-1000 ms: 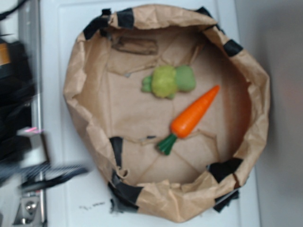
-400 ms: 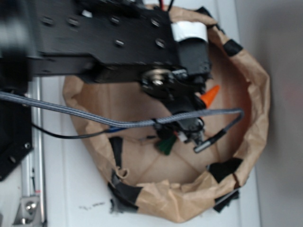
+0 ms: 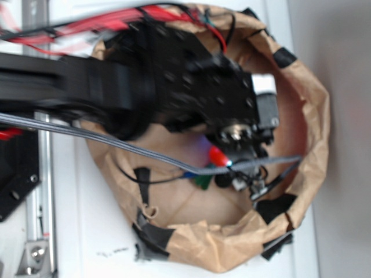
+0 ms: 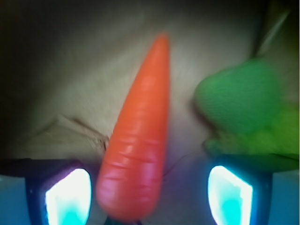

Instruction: Grab the carrot.

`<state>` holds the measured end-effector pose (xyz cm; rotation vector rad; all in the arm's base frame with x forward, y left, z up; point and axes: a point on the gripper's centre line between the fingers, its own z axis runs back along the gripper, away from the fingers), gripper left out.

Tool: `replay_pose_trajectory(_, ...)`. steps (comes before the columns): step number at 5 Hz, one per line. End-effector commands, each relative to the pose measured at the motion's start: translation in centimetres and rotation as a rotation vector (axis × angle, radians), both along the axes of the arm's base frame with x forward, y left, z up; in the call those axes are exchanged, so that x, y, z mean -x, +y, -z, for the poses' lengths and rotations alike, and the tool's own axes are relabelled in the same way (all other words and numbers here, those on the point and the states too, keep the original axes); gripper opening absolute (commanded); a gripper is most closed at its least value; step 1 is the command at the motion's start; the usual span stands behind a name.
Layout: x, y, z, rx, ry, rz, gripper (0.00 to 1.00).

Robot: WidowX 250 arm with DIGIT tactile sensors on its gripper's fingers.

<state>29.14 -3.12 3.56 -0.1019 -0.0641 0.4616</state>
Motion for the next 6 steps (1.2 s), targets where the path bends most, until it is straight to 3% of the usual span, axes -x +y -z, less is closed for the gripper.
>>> replay_pose_trajectory(1,-2.0,2.0,1.2,-0.006,-0.087,0.117,0.0)
replay_pose_trajectory(3,-1.3,2.2,-8.0,0.034,-0.081,0.247,0.0)
replay_pose_trajectory(4,-0.2,3.3,-13.1,-0.018,-0.083,0.338,0.0)
replay_pose_trajectory(5,0.6,3.8,-18.2,-0.146,-0.011,0.381,0.0)
replay_pose_trajectory(6,1.7,4.4,-18.7,-0.211,-0.029,0.407,0.0)
